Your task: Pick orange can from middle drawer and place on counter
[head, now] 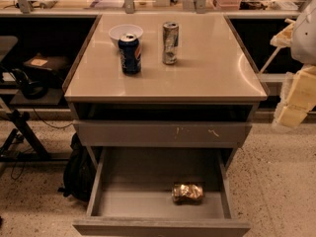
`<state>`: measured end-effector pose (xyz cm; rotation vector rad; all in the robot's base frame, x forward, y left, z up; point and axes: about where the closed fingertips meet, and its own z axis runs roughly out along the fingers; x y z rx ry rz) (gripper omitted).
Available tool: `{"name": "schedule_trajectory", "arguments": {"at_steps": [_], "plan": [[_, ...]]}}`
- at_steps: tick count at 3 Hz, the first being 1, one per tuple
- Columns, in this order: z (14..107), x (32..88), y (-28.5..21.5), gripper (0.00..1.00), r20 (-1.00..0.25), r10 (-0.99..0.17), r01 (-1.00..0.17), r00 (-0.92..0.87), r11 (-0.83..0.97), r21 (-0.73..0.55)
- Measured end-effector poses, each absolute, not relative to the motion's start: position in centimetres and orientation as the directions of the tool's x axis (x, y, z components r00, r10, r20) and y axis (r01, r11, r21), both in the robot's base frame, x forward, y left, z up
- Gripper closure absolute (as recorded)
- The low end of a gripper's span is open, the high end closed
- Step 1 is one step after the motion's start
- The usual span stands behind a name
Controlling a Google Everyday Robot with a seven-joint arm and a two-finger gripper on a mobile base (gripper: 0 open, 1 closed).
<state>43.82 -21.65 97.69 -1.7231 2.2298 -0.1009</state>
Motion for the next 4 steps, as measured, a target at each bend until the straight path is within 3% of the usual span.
{"name": "schedule_trajectory", "arguments": {"at_steps": [2,4], "plan": [[95.9,43.8,-22.5,0.0,-0.25,-0.939,-0.927,-0.235,0.294,-0.232],[83.2,43.0,-24.6,0.0,-0.41,-0.866,-0.941,-0.285,0.335,-0.054]]}}
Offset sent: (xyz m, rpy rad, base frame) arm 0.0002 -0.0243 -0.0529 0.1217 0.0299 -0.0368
